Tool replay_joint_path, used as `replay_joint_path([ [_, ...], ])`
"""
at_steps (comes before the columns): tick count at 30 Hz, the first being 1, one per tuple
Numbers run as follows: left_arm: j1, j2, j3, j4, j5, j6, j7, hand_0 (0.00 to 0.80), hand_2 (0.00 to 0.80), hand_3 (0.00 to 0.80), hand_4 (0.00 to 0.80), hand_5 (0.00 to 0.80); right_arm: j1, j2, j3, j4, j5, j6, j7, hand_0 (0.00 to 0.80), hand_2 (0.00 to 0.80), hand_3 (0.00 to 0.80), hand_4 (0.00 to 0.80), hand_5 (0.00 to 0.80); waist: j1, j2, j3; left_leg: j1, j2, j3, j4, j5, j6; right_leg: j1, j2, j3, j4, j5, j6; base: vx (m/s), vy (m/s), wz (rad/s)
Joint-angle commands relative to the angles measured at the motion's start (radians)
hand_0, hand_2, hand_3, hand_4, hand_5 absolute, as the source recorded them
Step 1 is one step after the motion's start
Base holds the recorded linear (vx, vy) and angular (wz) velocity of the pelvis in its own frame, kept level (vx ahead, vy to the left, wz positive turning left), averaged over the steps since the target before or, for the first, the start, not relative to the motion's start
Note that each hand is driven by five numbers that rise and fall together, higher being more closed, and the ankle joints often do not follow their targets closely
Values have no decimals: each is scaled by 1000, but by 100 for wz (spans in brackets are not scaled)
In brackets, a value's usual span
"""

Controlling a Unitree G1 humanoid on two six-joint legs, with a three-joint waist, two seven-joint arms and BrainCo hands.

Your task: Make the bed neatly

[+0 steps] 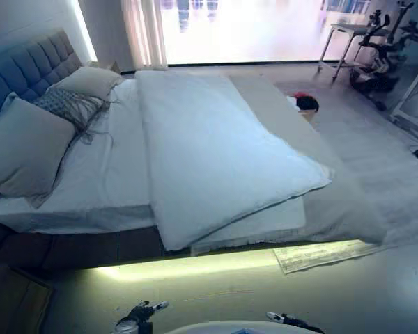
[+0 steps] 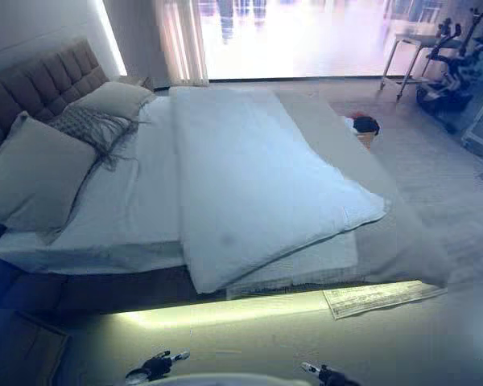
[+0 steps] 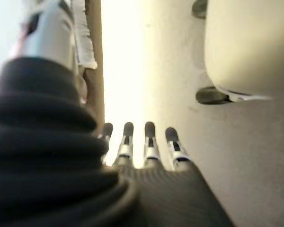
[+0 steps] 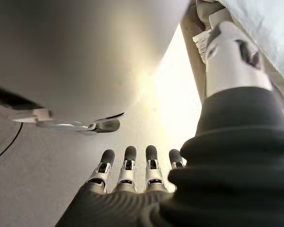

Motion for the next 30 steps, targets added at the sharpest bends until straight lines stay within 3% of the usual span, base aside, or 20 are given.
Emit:
replay_joint_path([
  [1, -50, -46, -9, 59, 23, -12, 12, 0, 0, 0, 0, 0, -72, 39, 9, 66, -25, -22, 7, 0, 0, 0, 0, 0, -11, -17, 52, -23, -80, -29, 5, -9, 56, 38, 8, -6, 11, -17, 31, 0, 0, 0],
  [5, -51, -53, -14, 47, -4, 1, -48, 0, 0, 0, 0, 0, -73, 36, 6, 66, -18, -29, 11, 0, 0, 0, 0, 0, -9, -15, 53, -27, -80, -26, 5, -7, 56, 33, 9, -7, 14, -16, 31, 0, 0, 0],
  [11, -55, -49, -14, 51, 6, -6, -25, 0, 0, 0, 0, 0, -85, 37, 13, 56, -5, -57, 15, 0, 0, 0, 0, 0, -7, -16, 60, -24, -85, -30, 5, -9, 60, 35, 11, -9, 13, -15, 29, 1, -23, 0],
  [22, -70, -51, -19, 51, 23, 18, 13, 0, 0, 0, 0, 0, -103, 45, 28, 44, 16, -3, 36, 0, 0, 0, 0, 0, -23, -6, 67, -20, -79, -10, 5, -2, 62, 25, 23, 2, 37, -27, 16, 5, -40, -1],
  [27, -73, -44, -3, 51, 3, 11, 35, 0, 0, 0, 0, 0, -103, 44, 30, 45, -3, 9, 9, 0, 0, 0, 0, 0, -31, -10, 82, -15, -79, -11, 40, -12, 66, 22, 35, 19, 70, -44, -2, 24, -93, -7],
  [30, -68, -41, 17, 43, -9, 15, 51, 0, 0, 0, 0, 0, -104, 36, 26, 49, -55, 5, -48, 0, 0, 0, 0, 0, -31, -28, 87, -43, -75, 10, 168, -50, 52, 23, 29, 13, 70, -43, -14, 46, -121, -7],
])
